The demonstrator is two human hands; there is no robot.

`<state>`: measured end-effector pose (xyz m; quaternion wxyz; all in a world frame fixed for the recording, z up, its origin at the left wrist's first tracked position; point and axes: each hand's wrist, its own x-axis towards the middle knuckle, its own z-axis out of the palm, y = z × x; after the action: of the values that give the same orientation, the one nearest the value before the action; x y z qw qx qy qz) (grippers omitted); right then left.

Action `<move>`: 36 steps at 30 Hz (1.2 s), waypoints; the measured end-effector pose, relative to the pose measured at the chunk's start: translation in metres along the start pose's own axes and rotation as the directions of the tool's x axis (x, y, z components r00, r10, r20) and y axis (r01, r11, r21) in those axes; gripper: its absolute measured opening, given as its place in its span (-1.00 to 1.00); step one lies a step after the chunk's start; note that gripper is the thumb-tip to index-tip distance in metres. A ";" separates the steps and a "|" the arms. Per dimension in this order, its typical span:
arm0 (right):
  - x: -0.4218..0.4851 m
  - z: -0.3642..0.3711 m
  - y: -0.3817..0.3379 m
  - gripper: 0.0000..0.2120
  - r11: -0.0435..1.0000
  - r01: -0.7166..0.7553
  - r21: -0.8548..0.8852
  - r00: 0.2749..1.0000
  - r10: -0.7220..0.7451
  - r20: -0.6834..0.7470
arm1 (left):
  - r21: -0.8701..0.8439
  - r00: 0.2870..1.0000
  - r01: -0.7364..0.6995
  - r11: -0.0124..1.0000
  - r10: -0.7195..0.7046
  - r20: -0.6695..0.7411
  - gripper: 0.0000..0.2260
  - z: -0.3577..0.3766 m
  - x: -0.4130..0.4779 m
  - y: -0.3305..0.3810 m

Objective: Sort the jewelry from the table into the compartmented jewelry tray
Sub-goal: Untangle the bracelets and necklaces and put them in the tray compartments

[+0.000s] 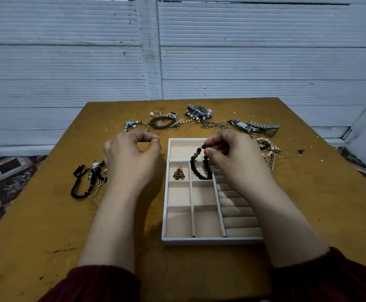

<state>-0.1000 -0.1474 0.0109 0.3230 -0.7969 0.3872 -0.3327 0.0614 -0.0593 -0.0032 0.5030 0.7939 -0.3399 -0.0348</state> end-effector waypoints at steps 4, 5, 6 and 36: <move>0.001 0.001 0.003 -0.82 0.999 -0.008 -0.049 1.000 0.008 0.005 | 0.005 1.000 0.002 1.000 -0.002 0.004 -0.92 -0.001 -0.001 0.001; 0.002 0.002 0.004 -0.81 0.997 -0.004 -0.074 1.000 0.004 0.000 | 0.012 1.000 0.006 1.000 -0.006 0.002 -0.93 -0.001 -0.002 0.002; 0.002 0.003 0.004 -0.80 0.995 0.003 -0.101 1.000 -0.004 -0.008 | 0.020 1.000 0.009 1.000 -0.009 -0.002 -0.94 -0.001 -0.002 0.003; 0.000 0.008 -0.003 -0.64 0.754 0.333 -0.566 0.940 -0.216 0.265 | 0.039 1.000 -0.005 0.999 0.005 -0.021 -0.91 -0.005 -0.003 0.006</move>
<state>-0.0924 -0.1432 0.0087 0.0341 -0.9331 0.3199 -0.1610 0.0576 -0.0551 0.0032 0.4911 0.8030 -0.3372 -0.0186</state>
